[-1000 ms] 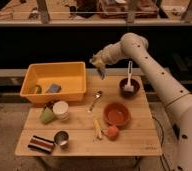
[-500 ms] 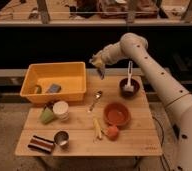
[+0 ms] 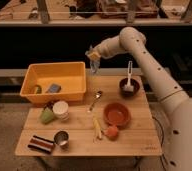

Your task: Place towel in tray

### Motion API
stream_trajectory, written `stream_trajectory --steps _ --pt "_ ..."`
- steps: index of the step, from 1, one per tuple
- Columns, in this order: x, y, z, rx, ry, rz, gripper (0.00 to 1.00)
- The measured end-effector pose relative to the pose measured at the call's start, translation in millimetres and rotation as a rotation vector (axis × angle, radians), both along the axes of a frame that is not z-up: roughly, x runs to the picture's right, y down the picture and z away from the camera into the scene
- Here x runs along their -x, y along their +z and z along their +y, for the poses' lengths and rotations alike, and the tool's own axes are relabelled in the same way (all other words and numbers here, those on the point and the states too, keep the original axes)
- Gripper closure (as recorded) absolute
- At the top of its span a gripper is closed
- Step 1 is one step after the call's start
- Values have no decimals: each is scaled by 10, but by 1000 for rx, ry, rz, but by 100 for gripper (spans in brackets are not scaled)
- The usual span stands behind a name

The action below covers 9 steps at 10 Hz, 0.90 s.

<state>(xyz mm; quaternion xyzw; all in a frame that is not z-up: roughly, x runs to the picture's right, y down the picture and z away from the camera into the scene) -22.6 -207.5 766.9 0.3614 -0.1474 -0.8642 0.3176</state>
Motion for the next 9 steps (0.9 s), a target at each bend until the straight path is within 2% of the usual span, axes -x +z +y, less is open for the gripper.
stream_trajectory --steps 1,2,4,5,7,8,9 --pt "176 -27 -97 11 23 -20 100" --pt "474 -66 -240 26 45 -54 100" --pt "916 -50 -358 61 53 -102 100" --pt "1234 -7 -362 96 57 -137 100" --pt "1602 106 -258 169 94 -171 100" --pt "1728 139 -217 201 116 -183 100" --pt "1749 150 -205 207 121 -184 100"
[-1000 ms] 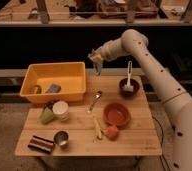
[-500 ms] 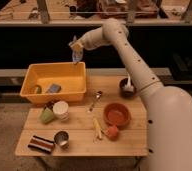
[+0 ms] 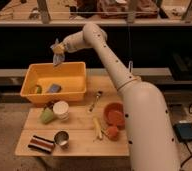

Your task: Place towel in tray

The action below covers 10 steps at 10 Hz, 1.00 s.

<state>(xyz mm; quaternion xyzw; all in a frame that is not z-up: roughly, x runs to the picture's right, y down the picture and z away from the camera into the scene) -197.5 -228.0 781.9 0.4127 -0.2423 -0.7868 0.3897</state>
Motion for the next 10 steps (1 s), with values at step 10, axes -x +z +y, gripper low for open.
stream_trajectory --steps 10 --pt "-319 622 854 392 172 237 100"
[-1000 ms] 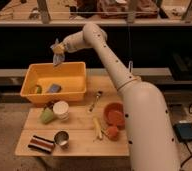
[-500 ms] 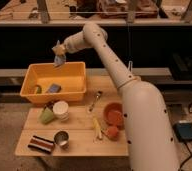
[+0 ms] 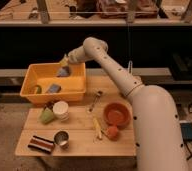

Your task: Place towel in tray

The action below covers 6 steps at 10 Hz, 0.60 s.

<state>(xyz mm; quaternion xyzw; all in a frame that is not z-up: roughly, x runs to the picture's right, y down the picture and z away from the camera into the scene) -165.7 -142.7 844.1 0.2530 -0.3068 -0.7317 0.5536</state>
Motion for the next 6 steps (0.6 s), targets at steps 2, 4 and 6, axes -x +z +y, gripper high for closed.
stream_trajectory --steps 2,4,6 --pt "12 41 132 49 9 25 100" --pt "132 117 312 81 -11 39 86" --pt "85 270 415 142 91 62 66"
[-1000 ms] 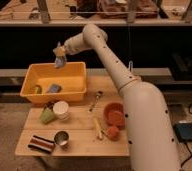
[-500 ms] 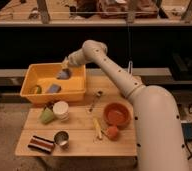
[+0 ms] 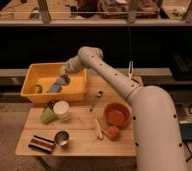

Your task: Place towel in tray

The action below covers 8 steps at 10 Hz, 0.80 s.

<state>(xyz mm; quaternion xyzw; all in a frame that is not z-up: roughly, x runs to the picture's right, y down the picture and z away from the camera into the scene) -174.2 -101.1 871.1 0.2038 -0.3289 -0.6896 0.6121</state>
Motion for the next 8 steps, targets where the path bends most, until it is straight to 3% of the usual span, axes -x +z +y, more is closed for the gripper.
stream_trajectory --steps 2,4,5,8 --pt "-78 144 54 46 99 37 48" --pt "-65 216 50 40 117 97 25" --pt "-73 240 41 44 126 116 21" --pt "-69 295 15 60 173 145 20"
